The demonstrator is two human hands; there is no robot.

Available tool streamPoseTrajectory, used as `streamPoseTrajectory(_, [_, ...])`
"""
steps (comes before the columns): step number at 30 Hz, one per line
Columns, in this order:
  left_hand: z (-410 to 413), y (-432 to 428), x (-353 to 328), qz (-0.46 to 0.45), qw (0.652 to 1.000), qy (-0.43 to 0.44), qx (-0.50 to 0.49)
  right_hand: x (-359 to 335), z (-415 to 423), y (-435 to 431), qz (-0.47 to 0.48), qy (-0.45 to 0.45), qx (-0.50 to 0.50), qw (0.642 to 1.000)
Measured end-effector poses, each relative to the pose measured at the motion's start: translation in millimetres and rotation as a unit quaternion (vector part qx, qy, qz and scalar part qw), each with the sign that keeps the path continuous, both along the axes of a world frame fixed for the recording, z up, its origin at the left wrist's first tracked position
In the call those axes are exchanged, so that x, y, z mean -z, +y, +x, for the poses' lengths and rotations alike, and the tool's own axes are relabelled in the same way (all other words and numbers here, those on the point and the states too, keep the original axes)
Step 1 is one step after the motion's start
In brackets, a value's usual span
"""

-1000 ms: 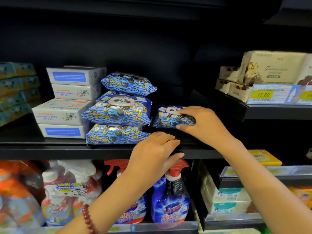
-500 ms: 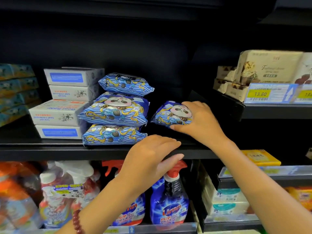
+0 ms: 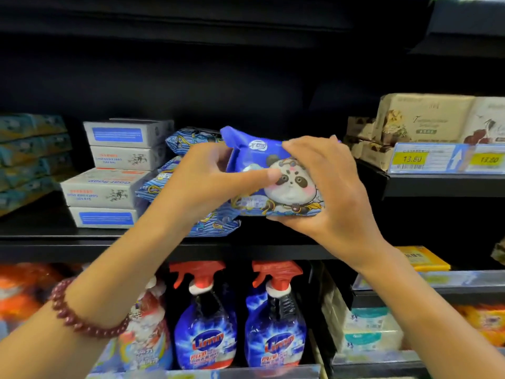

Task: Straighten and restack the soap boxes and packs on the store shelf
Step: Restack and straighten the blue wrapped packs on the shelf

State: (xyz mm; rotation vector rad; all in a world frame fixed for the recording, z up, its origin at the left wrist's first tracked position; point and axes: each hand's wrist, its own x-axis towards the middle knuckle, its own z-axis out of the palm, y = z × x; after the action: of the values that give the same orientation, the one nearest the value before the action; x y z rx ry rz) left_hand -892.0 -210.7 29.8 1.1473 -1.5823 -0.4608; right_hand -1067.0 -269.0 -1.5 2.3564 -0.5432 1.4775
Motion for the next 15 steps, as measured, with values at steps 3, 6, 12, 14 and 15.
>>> streamPoseTrajectory(3, [4, -1, 6, -0.044, 0.999, 0.027, 0.002, -3, -2, 4, 0.028, 0.035, -0.026, 0.999])
streamPoseTrajectory(6, [10, -2, 12, -0.091, 0.995, 0.038, -0.019, -5, -9, 7, 0.127, -0.018, -0.054, 0.99])
streamPoseTrajectory(12, [17, -3, 21, -0.08, 0.988, 0.128, 0.014, -17, -9, 10, 0.379, -0.141, -0.224, 0.887])
streamPoseTrajectory(14, [18, -2, 23, -0.077, 0.988, 0.131, 0.033, -17, -8, 11, 0.368, -0.137, -0.233, 0.89])
streamPoseTrajectory(15, [18, 0, 23, -0.079, 0.988, 0.127, 0.043, -16, -7, 11, 0.357, -0.147, -0.237, 0.892])
